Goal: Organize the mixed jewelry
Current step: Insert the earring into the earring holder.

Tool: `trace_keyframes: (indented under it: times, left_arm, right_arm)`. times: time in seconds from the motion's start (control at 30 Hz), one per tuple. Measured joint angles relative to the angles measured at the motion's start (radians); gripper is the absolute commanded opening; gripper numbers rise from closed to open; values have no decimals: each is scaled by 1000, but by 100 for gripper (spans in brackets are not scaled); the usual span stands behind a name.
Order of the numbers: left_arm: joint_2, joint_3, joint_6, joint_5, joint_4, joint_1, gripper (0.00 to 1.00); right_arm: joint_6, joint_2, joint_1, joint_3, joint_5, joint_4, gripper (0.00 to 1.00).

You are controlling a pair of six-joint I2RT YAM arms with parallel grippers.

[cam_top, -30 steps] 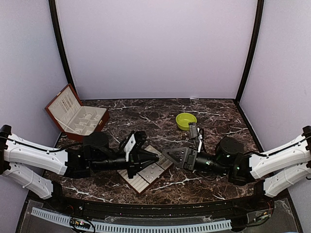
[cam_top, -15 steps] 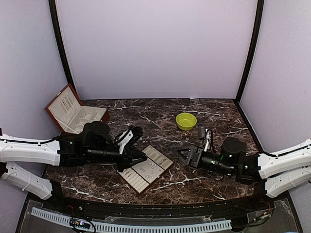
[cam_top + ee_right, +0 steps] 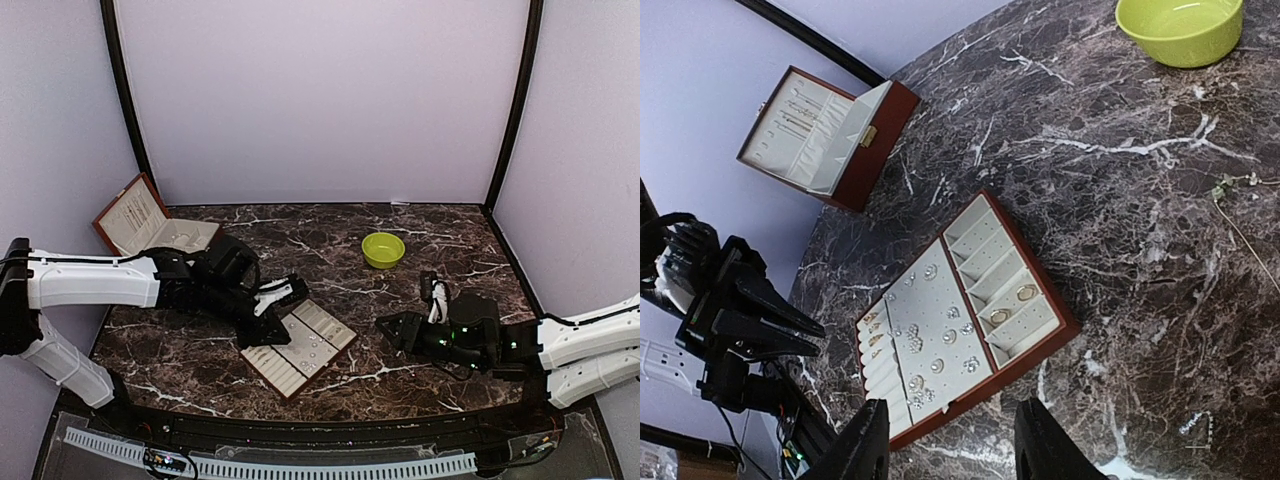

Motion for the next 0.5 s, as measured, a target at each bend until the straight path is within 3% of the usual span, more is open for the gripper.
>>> trace_keyframes:
  times: [0.27, 0.5]
  left_arm:
    - [53, 23, 31, 3, -42, 29, 18]
    - [0, -58, -51, -20, 8, 61, 22]
  right_arm:
    - [-3, 1, 0, -5, -4, -10, 45]
    - [-91, 93, 17, 60, -48, -29, 43]
